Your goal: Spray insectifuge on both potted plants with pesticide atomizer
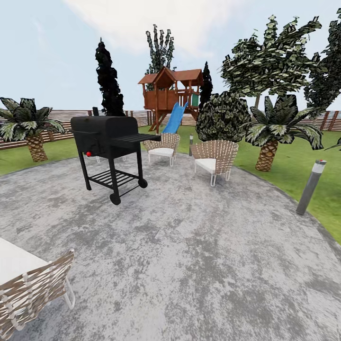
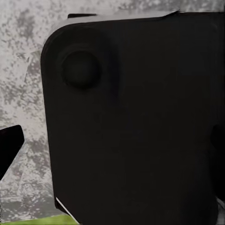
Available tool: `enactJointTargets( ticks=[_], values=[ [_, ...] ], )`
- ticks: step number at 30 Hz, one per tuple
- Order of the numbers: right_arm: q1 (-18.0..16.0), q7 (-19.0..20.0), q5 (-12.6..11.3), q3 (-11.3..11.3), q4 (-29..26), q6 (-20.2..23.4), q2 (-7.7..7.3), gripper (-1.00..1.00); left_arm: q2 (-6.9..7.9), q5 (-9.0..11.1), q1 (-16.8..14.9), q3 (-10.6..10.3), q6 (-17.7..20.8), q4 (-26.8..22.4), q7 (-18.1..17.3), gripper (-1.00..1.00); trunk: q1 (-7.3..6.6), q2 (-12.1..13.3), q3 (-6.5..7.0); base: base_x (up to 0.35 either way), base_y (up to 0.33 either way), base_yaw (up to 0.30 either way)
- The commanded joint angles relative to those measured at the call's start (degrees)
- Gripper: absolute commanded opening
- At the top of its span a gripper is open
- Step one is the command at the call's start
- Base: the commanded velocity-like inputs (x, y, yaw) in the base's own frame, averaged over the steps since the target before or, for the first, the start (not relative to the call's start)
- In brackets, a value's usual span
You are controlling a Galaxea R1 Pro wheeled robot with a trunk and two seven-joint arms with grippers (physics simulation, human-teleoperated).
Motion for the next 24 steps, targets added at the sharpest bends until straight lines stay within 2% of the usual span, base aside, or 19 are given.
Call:
enactJointTargets(
  ticks=[1, 5, 6, 10, 14, 19, 24],
  values=[
    [0.0, -0.4, 0.0, 0.0, -0.3, -0.5, -0.32, 1.0, 0.09, -0.1, -0.2, -0.1, -0.5, -0.3, 0.0, 1.0, 0.0, 0.0, -0.05, 0.0, 0.0, 0.0],
    [-0.1, -1.7, -0.1, -0.2, -1.6, -1.8, -1.61, 1.0, 1.09, -0.2, -0.9, -0.2, -1.8, -1.6, 0.0, 1.0, 0.0, 0.0, -0.05, 0.0, 0.0, 0.0],
    [-0.1, -3.4, -0.1, -0.2, -7.5, -15.1, -3.81, 1.0, 2.12, -0.2, -1.2, -0.2, -10.5, -6.8, 0.0, 1.0, 0.0, 0.0, -0.05, 0.0, 0.0, 0.0],
    [-0.3, -3.7, -0.3, -0.3, -15.5, -15.1, -3.73, 1.0, 3.06, -0.2, -2.0, -0.2, -10.8, -14.1, 0.0, 1.0, 0.0, 0.0, -0.05, 0.0, 0.0, 0.0],
    [-3.1, -3.7, -0.9, -0.4, -22.4, -15.2, -3.7, 1.0, 3.36, -0.2, -3.8, -0.1, -11.0, -21.1, 0.0, 1.0, 0.0, 0.0, -0.05, 0.0, 0.0, 0.0],
    [-6.6, -3.4, -1.3, -0.6, -23.4, -15.2, -3.81, 1.0, 3.86, -0.1, -8.4, 0.0, -11.0, -22.5, -0.2, 1.0, 0.0, 0.0, -0.05, 0.0, 0.0, 0.0],
    [-7.4, -3.1, -1.3, -0.3, -22.8, -15.2, -3.83, 1.0, 4.52, 0.6, -9.6, 0.3, -11.2, -21.9, -0.5, 1.0, 0.0, 0.0, -0.05, 0.0, 0.0, 0.0]
  ],
)
